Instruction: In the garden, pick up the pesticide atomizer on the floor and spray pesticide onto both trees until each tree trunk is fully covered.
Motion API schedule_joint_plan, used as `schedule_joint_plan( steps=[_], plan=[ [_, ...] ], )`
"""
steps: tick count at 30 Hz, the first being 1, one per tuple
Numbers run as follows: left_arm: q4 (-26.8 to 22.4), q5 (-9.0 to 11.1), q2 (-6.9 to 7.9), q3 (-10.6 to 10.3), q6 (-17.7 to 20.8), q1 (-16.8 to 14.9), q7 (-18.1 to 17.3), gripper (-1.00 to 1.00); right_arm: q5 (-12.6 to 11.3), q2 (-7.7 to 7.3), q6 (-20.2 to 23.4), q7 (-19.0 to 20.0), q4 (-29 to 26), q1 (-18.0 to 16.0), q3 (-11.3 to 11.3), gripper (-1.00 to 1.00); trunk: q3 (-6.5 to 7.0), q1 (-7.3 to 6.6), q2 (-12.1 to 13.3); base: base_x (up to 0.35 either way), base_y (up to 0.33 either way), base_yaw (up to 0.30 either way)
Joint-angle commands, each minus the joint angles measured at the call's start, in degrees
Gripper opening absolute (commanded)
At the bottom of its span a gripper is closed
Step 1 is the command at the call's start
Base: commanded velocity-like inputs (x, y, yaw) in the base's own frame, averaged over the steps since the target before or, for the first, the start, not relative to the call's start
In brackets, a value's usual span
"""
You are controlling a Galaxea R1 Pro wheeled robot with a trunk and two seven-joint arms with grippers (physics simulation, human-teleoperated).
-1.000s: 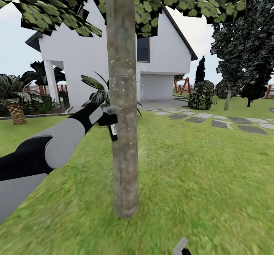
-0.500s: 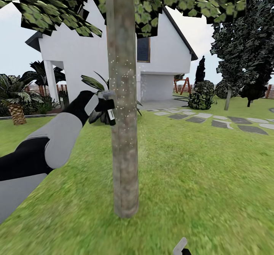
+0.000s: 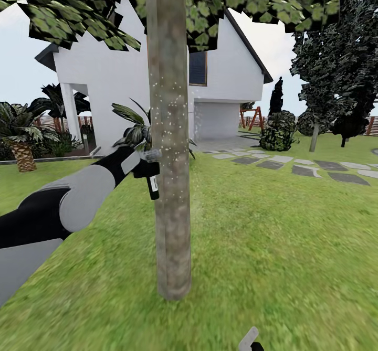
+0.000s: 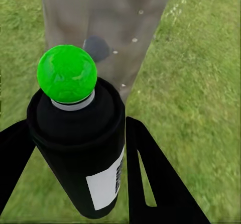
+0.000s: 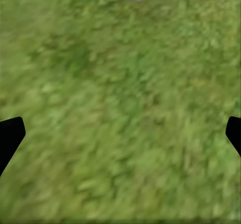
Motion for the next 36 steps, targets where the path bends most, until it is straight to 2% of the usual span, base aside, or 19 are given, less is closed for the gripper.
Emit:
schedule_joint_plan(
  steps=[1,4,11,21,23,27,30,34,36],
  plan=[
    [0.04,0.03,0.23,0.08,-0.01,0.96,0.03,-1.0,0.0,-0.01,0.0,0.0,0.0,0.01,-0.02,1.0,0.0,0.0,0.0,0.0,0.0,0.0],
    [0.06,0.02,1.03,0.08,-0.1,2.65,0.03,-1.0,0.0,-0.01,0.0,-0.01,0.0,0.01,-0.04,1.0,0.0,0.0,0.0,0.0,0.0,0.0],
    [0.12,-0.11,3.08,0.08,-3.48,6.25,0.03,-1.0,0.0,0.02,0.0,-0.01,0.0,-0.01,-0.02,1.0,0.0,0.0,0.0,0.0,0.0,0.0],
    [0.15,-0.15,3.2,-0.01,-7.32,12.27,-0.03,-1.0,0.0,0.04,0.0,0.0,0.0,0.01,0.0,1.0,0.0,0.0,0.0,0.0,0.0,0.0],
    [0.15,-0.15,3.23,-0.01,-8.08,12.8,-0.05,-1.0,0.0,0.01,0.0,0.0,0.0,0.01,0.02,1.0,0.0,0.0,0.0,0.0,0.0,0.0],
    [0.17,-0.15,5.85,-0.01,-9.06,13.15,-0.05,-1.0,0.0,0.02,0.0,0.0,0.0,0.01,0.04,1.0,0.0,0.0,0.0,0.0,0.0,0.0],
    [0.22,-0.15,6.67,-0.07,-9.14,13.42,-0.08,-1.0,0.0,-0.01,0.0,-0.01,0.0,0.01,0.05,1.0,0.0,0.0,0.0,0.0,0.0,0.0],
    [0.24,-0.3,6.84,-0.09,-9.34,14.7,-0.14,-1.0,0.0,-0.02,0.0,-0.01,0.0,-0.01,0.03,1.0,0.0,0.0,0.0,0.0,0.0,0.0],
    [0.24,-1.63,6.87,-0.09,-11.12,15.99,-0.14,-1.0,0.0,-0.02,0.0,-0.01,0.0,-0.01,0.04,1.0,0.0,0.0,0.0,0.0,0.0,0.0]
  ],
)
